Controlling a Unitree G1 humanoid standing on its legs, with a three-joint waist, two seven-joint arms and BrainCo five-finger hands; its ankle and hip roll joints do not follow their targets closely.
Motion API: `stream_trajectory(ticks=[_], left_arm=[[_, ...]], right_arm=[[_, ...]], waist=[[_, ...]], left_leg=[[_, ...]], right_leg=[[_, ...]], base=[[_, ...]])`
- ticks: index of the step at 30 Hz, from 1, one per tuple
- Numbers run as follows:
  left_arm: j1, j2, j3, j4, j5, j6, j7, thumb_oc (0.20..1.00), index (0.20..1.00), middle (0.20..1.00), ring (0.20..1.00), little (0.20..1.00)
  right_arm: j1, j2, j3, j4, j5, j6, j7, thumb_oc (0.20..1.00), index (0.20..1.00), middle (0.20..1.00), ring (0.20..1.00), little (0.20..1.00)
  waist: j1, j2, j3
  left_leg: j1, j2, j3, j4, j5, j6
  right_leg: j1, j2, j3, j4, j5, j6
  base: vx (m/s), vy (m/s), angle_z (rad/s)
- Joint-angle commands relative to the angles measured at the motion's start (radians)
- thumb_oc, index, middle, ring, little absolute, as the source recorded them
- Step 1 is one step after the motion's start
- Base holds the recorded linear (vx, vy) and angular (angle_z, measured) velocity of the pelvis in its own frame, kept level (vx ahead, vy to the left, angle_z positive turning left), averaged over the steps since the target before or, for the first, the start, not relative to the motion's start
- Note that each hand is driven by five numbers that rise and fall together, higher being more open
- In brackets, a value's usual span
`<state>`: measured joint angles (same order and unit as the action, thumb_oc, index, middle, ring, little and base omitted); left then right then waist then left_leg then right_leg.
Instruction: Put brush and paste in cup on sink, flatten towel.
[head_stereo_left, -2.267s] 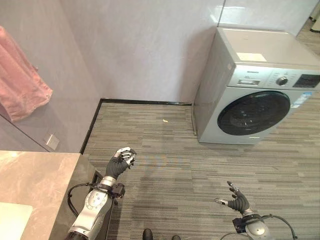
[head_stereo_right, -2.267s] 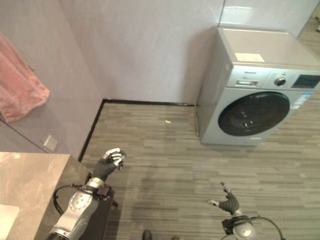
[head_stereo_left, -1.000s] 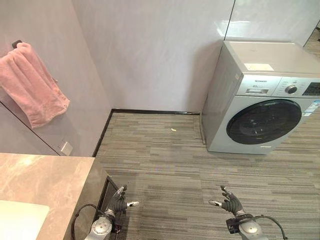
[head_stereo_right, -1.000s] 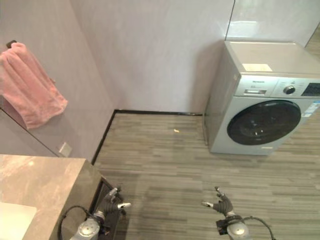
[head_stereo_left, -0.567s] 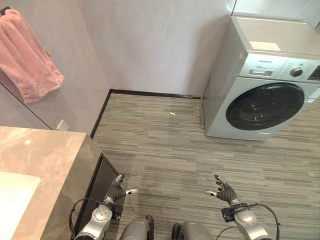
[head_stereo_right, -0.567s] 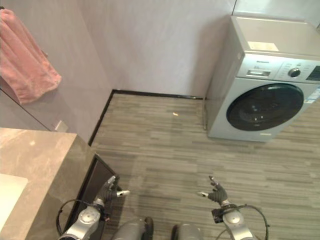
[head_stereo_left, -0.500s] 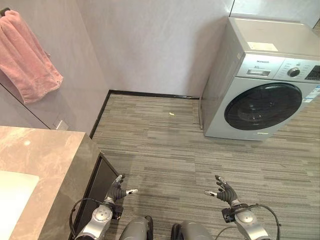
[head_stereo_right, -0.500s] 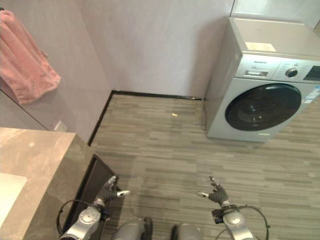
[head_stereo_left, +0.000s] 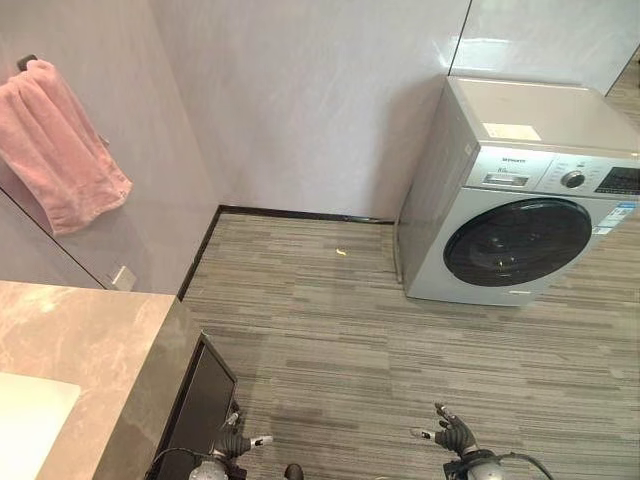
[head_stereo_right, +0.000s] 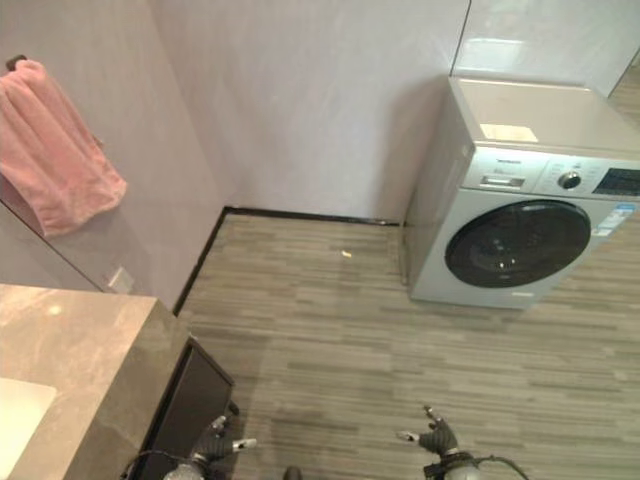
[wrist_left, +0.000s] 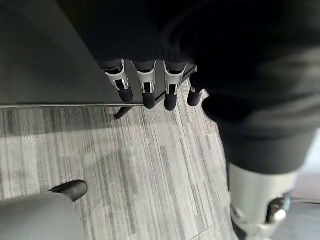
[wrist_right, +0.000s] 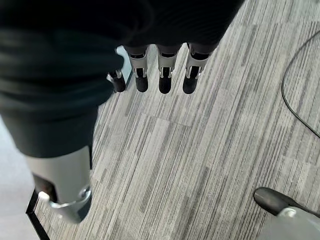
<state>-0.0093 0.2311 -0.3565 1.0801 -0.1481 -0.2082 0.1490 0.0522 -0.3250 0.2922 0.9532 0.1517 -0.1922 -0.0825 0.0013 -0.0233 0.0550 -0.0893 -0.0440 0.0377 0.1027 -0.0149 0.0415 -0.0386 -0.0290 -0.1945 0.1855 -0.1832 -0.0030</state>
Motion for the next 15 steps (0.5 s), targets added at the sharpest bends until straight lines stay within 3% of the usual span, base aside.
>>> stream_trajectory(ticks=[1,6,7,8,11,15], left_arm=[[-0.056,0.011,0.035,-0.024,-0.004,-0.027,0.012,1.000,1.000,1.000,1.000,1.000],[-0.045,0.024,0.044,-0.041,-0.010,-0.031,0.015,1.000,1.000,1.000,1.000,1.000],[-0.056,0.029,0.033,-0.086,-0.003,-0.035,0.015,1.000,1.000,1.000,1.000,1.000],[-0.057,0.029,0.031,-0.107,-0.005,-0.036,0.014,1.000,1.000,1.000,1.000,1.000],[-0.049,0.040,0.025,-0.134,0.002,-0.039,0.013,1.000,1.000,1.000,1.000,1.000],[-0.044,0.055,0.018,-0.163,0.007,-0.037,0.002,1.000,1.000,1.000,1.000,1.000]], right_arm=[[-0.047,-0.021,0.011,-0.032,-0.006,-0.028,0.001,1.000,1.000,1.000,1.000,1.000],[-0.057,-0.019,0.006,-0.063,0.014,-0.030,0.010,1.000,1.000,1.000,1.000,1.000],[-0.048,-0.034,-0.027,-0.102,0.027,-0.038,-0.002,1.000,1.000,1.000,1.000,1.000],[-0.047,-0.038,-0.034,-0.116,0.029,-0.037,-0.004,1.000,1.000,1.000,1.000,1.000],[-0.050,-0.047,-0.049,-0.116,0.028,-0.035,-0.005,1.000,1.000,1.000,1.000,1.000],[-0.064,-0.052,-0.061,-0.115,0.026,-0.038,-0.008,1.000,1.000,1.000,1.000,1.000]], waist=[[0.020,-0.026,0.045],[0.029,-0.031,0.039],[0.013,-0.028,0.048],[0.014,-0.022,0.049],[0.005,-0.006,0.044],[-0.003,0.014,0.046]], left_leg=[[0.012,0.004,-0.088,0.055,-0.050,-0.060],[0.011,-0.003,-0.070,0.072,-0.064,-0.056],[-0.063,0.014,0.038,0.170,-0.012,-0.088],[-0.063,0.018,0.053,0.165,-0.014,-0.087],[-0.038,-0.008,0.046,0.140,-0.082,-0.047],[-0.026,-0.024,0.051,0.134,-0.115,-0.013]], right_leg=[[0.094,-0.071,0.054,-0.180,0.134,0.112],[0.103,-0.078,0.055,-0.169,0.123,0.118],[0.104,-0.102,0.016,-0.161,0.131,0.126],[0.099,-0.104,0.012,-0.153,0.132,0.129],[0.071,-0.119,0.036,-0.090,0.112,0.142],[0.001,-0.139,0.070,0.032,0.102,0.158]], base=[[0.06,0.025,-0.01],[0.05,0.046,-0.03],[0.01,0.139,0.25],[0.06,0.200,0.46],[0.09,0.143,0.19],[0.05,0.194,-0.35]])
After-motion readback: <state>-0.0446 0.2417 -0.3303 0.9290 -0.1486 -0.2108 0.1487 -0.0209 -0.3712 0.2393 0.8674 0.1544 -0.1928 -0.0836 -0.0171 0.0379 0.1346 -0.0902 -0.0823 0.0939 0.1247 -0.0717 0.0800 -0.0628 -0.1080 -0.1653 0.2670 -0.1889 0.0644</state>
